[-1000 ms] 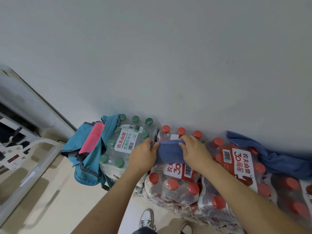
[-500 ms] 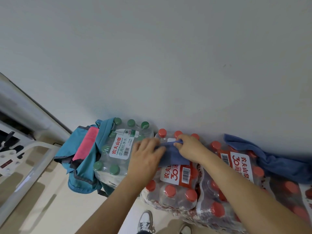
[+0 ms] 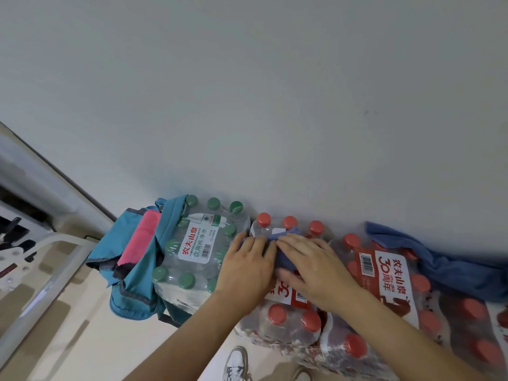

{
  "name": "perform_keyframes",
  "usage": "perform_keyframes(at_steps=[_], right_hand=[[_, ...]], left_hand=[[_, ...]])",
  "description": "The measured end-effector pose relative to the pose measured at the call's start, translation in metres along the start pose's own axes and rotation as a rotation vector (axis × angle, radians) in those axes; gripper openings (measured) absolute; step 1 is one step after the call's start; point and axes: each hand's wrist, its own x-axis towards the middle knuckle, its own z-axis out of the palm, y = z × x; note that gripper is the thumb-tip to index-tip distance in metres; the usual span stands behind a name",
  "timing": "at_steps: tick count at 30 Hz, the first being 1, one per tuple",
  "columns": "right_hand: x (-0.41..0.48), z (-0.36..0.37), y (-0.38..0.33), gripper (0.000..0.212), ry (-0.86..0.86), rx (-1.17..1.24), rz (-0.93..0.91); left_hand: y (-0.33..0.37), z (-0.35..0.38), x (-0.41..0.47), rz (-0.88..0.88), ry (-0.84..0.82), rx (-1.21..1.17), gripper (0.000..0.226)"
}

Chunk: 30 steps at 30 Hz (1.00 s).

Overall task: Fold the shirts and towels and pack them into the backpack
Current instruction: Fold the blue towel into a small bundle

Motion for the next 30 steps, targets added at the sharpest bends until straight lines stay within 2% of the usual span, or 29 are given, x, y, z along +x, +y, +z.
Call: perform_keyframes(at_steps=[2,5,10,12,14,15,16,20,22,24,27,30], right_hand=[[-0.008,0.003,0.009,0.060,-0.098,-0.020,0.017],[-0.006,0.001,0.010,0.060,-0.108,-0.001,0.007],[0.003,-0.004,0.007,0.068,-0.173,0.029,0.133],[0.010,-0.002,0.009,0.063,-0.122,0.076,0.164],[0.019,-0.002,0.014,0.039,-0.075,0.216,0.262],[0.023,-0.006,0.017,0.023,-0.086,0.307,0.324],[0.026,-0.012,0.018,0.018,-0.099,0.408,0.374],[0.023,-0.042,0.013,0.018,-0.017,0.992,0.488],[0.021,-0.047,0.005,0.012,0.016,1.102,0.503],[0.022,-0.046,-0.003,0.013,0.068,1.139,0.559],[0.024,-0.038,-0.010,0.014,0.175,1.180,0.671],[0.028,-0.029,-0.023,0.015,0.167,1.137,0.704]], left_hand=[[-0.005,0.001,-0.003,-0.021,-0.030,-0.088,0.043],[-0.013,0.002,-0.010,-0.070,-0.062,-0.210,0.049],[-0.024,-0.002,-0.006,-0.163,-0.098,-0.251,0.056],[-0.026,-0.004,-0.001,-0.200,-0.111,-0.265,0.056],[-0.027,-0.010,0.004,-0.271,-0.120,-0.348,0.048],[-0.028,-0.016,0.005,-0.332,-0.129,-0.433,0.043],[-0.030,-0.024,0.005,-0.399,-0.156,-0.538,0.040],[-0.041,-0.050,-0.007,-0.628,-0.334,-1.096,0.029],[-0.041,-0.060,-0.017,-0.684,-0.418,-1.362,0.035],[-0.037,-0.070,-0.023,-0.791,-0.345,-1.581,0.048],[-0.029,-0.084,-0.029,-1.015,-0.113,-1.852,0.064],[-0.016,-0.091,-0.039,-1.107,-0.016,-1.730,0.065]])
